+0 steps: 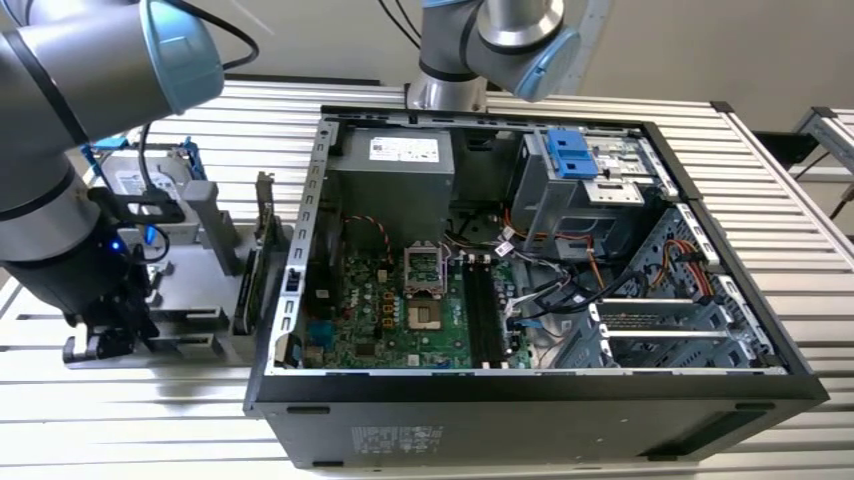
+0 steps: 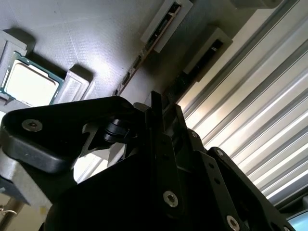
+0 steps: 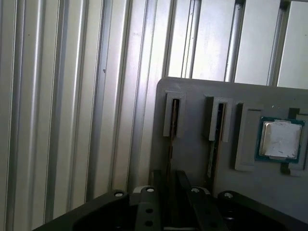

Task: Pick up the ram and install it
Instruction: 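Pick up the ram and move it above insertion slot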

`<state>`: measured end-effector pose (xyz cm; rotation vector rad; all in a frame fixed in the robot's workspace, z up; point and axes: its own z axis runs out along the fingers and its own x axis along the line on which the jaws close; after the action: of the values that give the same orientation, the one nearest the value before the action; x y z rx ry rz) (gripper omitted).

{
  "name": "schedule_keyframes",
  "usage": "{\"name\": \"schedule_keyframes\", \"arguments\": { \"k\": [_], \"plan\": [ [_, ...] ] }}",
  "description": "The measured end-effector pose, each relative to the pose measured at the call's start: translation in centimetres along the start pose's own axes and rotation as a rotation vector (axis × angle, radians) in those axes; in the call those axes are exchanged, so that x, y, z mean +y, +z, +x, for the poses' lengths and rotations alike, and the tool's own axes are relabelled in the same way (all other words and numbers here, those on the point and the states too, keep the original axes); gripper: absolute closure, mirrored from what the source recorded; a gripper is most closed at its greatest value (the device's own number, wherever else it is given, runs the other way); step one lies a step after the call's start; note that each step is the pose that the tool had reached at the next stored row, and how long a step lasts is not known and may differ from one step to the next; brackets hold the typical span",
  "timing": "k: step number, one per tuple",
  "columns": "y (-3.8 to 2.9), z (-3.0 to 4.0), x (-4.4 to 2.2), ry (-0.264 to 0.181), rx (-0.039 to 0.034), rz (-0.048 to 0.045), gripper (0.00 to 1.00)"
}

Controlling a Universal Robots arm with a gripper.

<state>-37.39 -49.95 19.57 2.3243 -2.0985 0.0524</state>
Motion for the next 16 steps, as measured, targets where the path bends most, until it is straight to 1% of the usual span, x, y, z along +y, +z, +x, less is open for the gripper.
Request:
{"name": "schedule_keyframes", "arguments": {
  "k": [3,9,10,16],
  "plan": [
    [0.15,0.00,0.00,0.000,0.0003,0.0005,0.00],
    [0.16,-0.01,0.00,0.000,0.0003,0.0005,0.00],
    [0.16,-0.01,0.00,0.000,0.0003,0.0005,1.00],
    [0.17,-0.01,0.00,0.000,0.0003,0.0005,1.00]
  ]
}}
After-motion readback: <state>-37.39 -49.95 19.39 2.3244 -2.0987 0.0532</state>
